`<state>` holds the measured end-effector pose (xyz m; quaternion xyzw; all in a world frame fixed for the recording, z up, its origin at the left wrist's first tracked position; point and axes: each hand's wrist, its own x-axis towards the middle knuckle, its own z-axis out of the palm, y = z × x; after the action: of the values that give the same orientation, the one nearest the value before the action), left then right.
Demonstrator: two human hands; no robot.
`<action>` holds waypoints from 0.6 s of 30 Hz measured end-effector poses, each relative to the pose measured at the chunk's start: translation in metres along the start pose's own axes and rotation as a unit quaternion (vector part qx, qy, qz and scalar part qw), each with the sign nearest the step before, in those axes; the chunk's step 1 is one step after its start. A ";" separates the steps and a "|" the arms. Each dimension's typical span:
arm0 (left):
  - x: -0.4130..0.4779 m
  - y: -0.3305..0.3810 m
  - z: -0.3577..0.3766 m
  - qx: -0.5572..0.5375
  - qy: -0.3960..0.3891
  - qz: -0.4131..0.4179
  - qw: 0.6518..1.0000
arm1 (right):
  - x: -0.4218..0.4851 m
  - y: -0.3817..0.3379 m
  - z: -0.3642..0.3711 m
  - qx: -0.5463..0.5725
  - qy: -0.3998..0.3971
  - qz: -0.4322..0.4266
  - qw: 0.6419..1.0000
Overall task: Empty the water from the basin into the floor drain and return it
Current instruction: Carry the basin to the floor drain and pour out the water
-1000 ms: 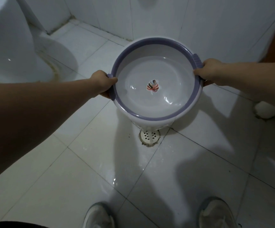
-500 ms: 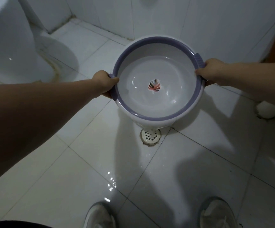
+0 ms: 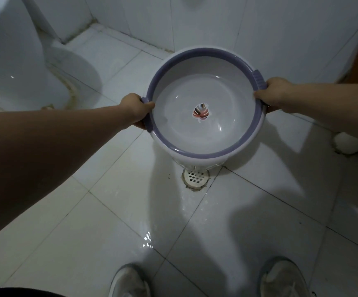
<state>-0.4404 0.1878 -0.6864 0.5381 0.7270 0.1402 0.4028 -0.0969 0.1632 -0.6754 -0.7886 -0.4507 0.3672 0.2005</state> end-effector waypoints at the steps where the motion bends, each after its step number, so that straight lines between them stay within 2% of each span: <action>1: 0.000 0.000 0.000 -0.001 0.000 0.001 1.000 | 0.000 0.000 0.000 0.001 0.000 -0.001 1.000; 18: 0.004 -0.003 -0.002 -0.014 -0.005 0.019 1.000 | 0.002 0.004 0.003 -0.004 -0.005 -0.004 1.000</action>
<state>-0.4442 0.1906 -0.6888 0.5467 0.7125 0.1555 0.4114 -0.0966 0.1627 -0.6806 -0.7858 -0.4562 0.3683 0.1969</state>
